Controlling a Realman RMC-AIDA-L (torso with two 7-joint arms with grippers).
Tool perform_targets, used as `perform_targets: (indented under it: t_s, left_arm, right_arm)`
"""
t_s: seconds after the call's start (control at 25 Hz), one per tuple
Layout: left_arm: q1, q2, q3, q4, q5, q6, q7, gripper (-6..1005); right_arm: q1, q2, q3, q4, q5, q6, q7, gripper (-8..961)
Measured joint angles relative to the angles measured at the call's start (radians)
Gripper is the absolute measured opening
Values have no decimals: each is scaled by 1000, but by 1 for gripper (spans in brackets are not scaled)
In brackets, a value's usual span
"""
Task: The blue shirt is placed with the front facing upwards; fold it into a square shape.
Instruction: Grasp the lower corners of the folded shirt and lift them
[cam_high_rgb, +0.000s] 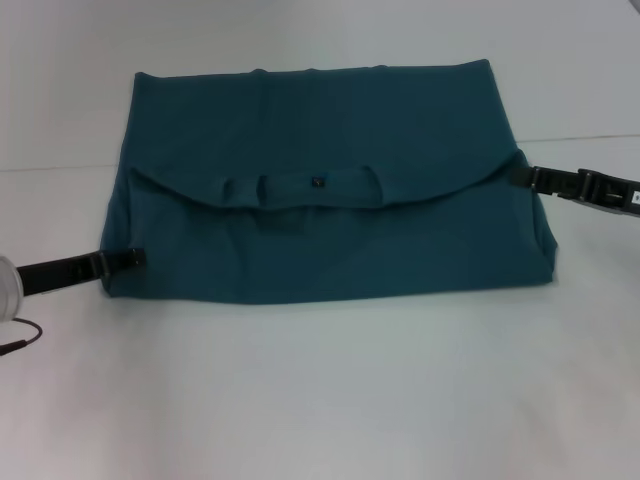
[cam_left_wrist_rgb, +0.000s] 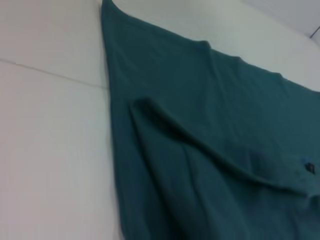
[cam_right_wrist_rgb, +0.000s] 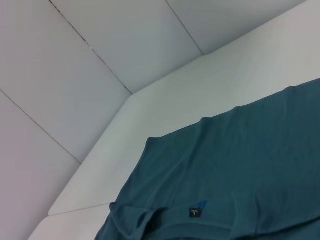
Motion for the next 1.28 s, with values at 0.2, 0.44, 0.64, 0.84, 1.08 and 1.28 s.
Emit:
perform_targets:
  t_s: [0.2,0.44,0.64,0.84,1.08,1.28]
  left_arm:
    - [-2,-5,7,-2,2,-5,0,516]
    - [3,-14,41,-2,3,-4,-7,479]
    - [-1,-18,43,6,1,2,-27,449]
    - [-6,-15,50,18,5,18,-58,418]
    - [-6,-15,53,23,5,18,-59,296]
    - [-7,-13,52,26,5,18,-60,181]
  right_arm:
    - [-2,-1,0,1,0,3,0,628]
    - [-3,-2,0,2,0,3,-1,621]
    - [-7,-3,0,2,1,3,-1,616]
    - [-10,-2,12,2,2,-4,-1,610]
    - [-11,-3,22,2,1,-7,-1,604]
    - [-8,-6,18,2,-6,-12,3,598]
